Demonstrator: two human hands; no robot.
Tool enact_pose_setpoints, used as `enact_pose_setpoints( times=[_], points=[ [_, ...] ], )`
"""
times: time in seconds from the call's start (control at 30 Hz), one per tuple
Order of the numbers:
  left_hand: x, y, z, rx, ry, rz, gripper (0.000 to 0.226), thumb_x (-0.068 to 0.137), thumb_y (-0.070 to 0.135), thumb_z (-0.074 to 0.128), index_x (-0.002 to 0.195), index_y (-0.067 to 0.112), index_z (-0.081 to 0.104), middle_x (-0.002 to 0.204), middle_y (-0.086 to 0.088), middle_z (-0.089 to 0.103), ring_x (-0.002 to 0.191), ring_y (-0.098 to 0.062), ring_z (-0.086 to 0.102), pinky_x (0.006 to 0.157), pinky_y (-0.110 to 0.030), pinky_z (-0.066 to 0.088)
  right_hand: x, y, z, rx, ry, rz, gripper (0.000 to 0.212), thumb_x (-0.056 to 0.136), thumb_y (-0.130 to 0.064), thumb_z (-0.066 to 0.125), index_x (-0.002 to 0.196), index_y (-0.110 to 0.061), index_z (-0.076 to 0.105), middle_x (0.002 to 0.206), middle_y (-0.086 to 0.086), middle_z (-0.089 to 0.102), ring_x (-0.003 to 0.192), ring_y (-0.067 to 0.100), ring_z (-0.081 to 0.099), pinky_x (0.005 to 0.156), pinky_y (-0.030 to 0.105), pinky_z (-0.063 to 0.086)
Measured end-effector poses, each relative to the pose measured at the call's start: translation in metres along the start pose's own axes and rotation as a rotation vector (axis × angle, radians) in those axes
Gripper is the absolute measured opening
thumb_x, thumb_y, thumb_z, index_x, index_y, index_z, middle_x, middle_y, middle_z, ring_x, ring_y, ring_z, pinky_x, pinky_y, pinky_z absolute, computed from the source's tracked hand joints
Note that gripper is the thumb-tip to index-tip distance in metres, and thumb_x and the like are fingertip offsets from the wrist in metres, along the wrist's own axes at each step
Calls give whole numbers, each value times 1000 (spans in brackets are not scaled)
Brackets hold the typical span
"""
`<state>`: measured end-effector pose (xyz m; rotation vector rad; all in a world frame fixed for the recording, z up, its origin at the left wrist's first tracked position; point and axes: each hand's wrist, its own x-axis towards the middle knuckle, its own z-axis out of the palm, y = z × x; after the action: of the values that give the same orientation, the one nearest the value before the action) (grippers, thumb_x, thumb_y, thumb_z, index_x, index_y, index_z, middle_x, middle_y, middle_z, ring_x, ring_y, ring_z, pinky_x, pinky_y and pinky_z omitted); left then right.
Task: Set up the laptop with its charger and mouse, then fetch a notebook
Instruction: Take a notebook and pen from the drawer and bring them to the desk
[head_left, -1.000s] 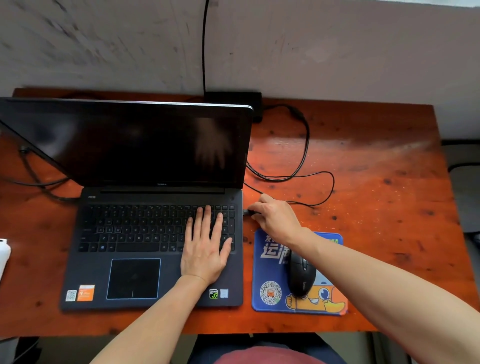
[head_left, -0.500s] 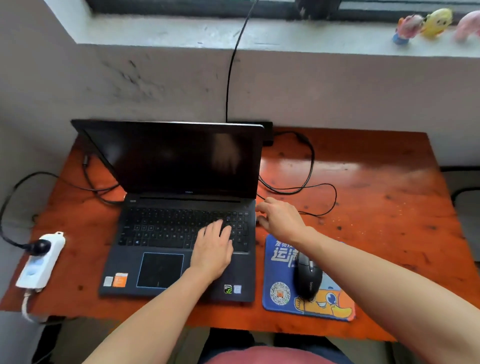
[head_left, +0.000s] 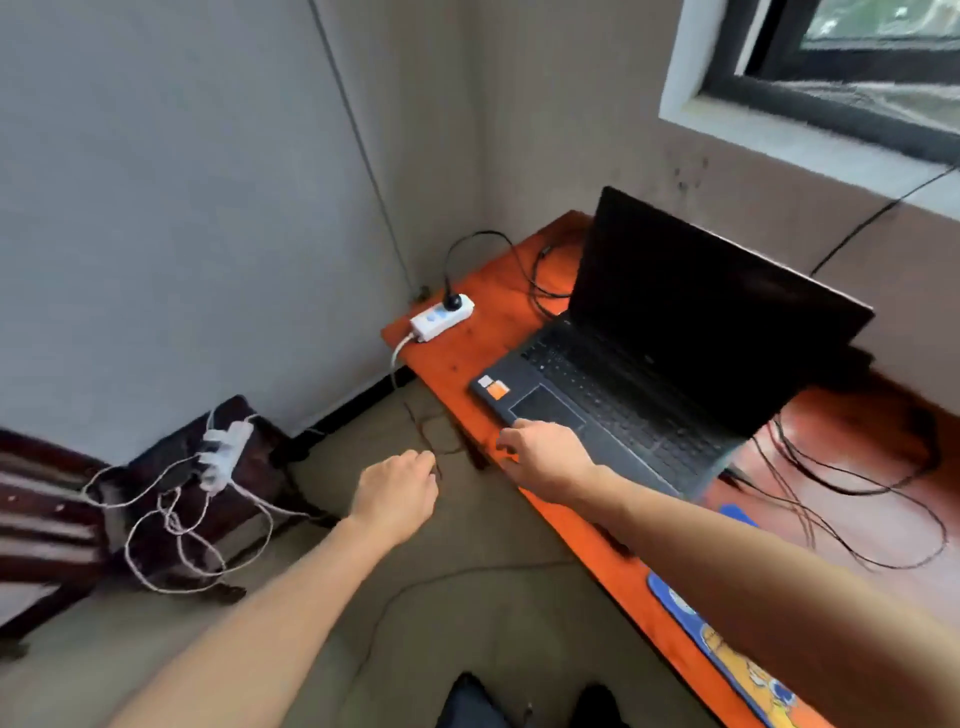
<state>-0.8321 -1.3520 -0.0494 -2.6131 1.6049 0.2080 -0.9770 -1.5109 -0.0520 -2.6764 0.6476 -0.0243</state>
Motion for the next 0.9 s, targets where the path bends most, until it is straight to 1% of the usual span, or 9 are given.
enact_pose_setpoints(
  times=[0.03,0.17,0.23,0.27,0.37,0.43,0.5,0.67,0.9],
  points=[
    [-11,-11,-2,-3,-4,-31,26,96,33,38,110,20,56,107,0,63,99,-24,62,74,-35,46,6,-13,4,5,-9,-29,22,87,-28,51,102,-19,66,102,4,64,97,29,63,73,35,49],
    [-106,-100,-5,-56,15,-314,24,95,33,41,106,20,57,104,0,64,97,-26,64,73,-36,47,43,-131,37,-53,-103,-282,27,86,-30,52,108,-22,66,108,5,65,100,30,63,77,35,49],
    [-126,-122,-2,-45,32,-366,23,94,33,42,105,20,58,103,0,65,98,-26,64,74,-36,46,48,-160,43,-55,-148,-316,29,87,-32,52,111,-23,66,111,3,65,101,28,62,78,34,49],
    [-200,-184,1,-71,28,-540,23,93,32,42,103,19,58,103,0,66,98,-26,64,75,-36,46,63,-252,78,-68,-194,-471,28,87,-33,52,109,-23,66,109,3,64,100,29,62,77,34,49],
    [-238,-218,6,-116,29,-616,19,92,26,42,98,16,57,101,-1,66,95,-27,63,74,-34,45,69,-297,89,-103,-254,-500,25,86,-33,53,105,-22,65,106,3,64,98,30,62,76,34,49],
    [-281,-252,8,-126,-13,-694,16,91,23,41,92,15,55,96,-3,66,91,-28,62,71,-34,44,70,-350,107,-116,-284,-596,28,85,-32,55,110,-24,64,110,3,64,101,30,62,74,30,44],
    [-337,-298,11,-119,-21,-837,15,91,23,40,90,16,53,94,-4,65,88,-27,61,69,-34,43,75,-421,131,-100,-293,-749,31,86,-33,55,115,-26,63,112,3,64,102,30,62,75,31,45],
    [-431,-363,33,-135,-63,-1052,21,93,29,41,100,17,56,100,-4,66,90,-25,63,67,-31,43,84,-540,171,-156,-366,-962,32,91,-36,52,119,-25,62,120,1,62,108,28,60,83,35,49],
    [-518,-451,53,-182,-70,-1329,23,92,32,40,100,17,55,104,-7,65,95,-29,62,71,-33,43,118,-701,250,-243,-467,-1247,36,92,-40,52,126,-27,57,118,-1,62,105,23,61,81,33,49]
  ],
)
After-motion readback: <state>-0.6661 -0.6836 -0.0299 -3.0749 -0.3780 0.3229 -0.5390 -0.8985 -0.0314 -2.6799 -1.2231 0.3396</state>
